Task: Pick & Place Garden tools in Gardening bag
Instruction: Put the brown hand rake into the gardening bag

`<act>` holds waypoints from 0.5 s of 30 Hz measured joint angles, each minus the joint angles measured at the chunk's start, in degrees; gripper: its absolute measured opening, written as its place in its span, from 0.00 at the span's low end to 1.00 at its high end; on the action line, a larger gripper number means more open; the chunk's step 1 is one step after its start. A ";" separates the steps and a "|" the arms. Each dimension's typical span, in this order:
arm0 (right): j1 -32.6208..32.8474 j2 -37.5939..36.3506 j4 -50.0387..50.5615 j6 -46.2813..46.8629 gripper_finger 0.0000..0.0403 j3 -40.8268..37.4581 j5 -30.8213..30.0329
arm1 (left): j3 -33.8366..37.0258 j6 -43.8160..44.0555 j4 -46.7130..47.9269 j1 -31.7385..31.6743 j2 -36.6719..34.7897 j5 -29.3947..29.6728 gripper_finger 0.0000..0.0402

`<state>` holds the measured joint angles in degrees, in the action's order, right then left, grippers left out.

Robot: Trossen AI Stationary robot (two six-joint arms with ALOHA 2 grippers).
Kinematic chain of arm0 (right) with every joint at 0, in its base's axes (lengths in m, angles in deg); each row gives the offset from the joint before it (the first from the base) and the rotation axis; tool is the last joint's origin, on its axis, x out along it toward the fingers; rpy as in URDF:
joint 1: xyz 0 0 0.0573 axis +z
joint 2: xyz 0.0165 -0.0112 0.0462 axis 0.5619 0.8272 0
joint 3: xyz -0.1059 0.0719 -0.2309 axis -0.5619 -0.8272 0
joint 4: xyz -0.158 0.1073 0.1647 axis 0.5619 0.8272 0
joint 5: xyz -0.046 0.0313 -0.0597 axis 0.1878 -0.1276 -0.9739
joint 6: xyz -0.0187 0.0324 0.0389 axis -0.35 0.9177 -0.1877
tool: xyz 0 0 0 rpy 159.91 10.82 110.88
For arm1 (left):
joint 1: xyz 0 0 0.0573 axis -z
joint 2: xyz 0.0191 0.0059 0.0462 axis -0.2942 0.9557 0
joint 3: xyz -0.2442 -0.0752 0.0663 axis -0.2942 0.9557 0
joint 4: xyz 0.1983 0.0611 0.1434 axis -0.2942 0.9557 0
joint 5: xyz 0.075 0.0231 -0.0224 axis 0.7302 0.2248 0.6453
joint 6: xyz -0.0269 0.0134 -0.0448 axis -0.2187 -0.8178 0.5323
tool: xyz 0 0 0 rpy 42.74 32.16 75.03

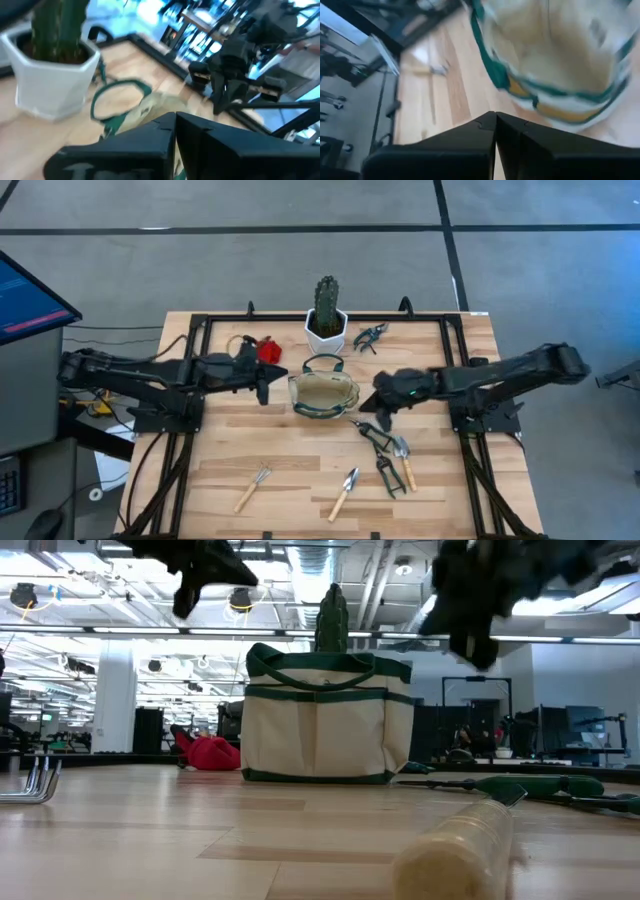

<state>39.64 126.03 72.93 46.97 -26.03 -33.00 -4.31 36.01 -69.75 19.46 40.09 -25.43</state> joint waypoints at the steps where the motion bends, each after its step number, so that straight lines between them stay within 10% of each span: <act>1: 0.00 -2.60 1.44 -1.06 0.00 0.18 -0.79 | 0.00 -0.84 0.23 0.00 -1.26 -0.02 0.00; 15: 2.25 -19.02 1.80 -4.78 0.00 0.58 -4.26 | 0.00 -6.85 0.07 0.00 -9.34 -15.52 0.00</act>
<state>41.89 107.00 74.73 42.19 -25.46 -37.26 -4.31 29.17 -69.68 19.46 30.76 -40.95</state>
